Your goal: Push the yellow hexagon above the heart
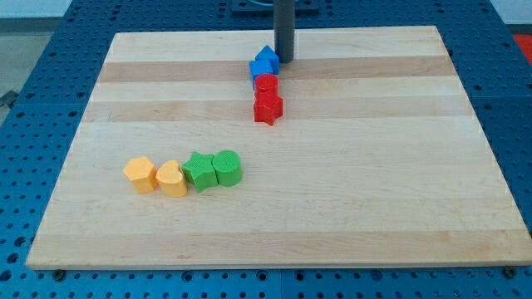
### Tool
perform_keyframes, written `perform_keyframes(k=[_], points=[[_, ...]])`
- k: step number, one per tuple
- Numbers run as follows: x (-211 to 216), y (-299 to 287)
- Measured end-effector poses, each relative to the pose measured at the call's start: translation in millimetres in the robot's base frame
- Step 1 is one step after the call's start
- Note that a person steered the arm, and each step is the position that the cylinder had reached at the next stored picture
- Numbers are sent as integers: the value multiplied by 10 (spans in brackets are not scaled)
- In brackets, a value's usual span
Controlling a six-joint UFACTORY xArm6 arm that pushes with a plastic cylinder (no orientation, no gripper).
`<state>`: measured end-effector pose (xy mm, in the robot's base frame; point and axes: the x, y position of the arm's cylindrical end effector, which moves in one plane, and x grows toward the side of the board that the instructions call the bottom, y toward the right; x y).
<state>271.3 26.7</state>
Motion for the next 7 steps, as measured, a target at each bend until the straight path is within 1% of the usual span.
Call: perform_keyframes(k=[1, 2, 3, 4, 5, 6, 7], points=[[418, 557], [980, 1032], [1702, 1427], [2462, 1384], [3057, 964], [3412, 285], [3420, -666]])
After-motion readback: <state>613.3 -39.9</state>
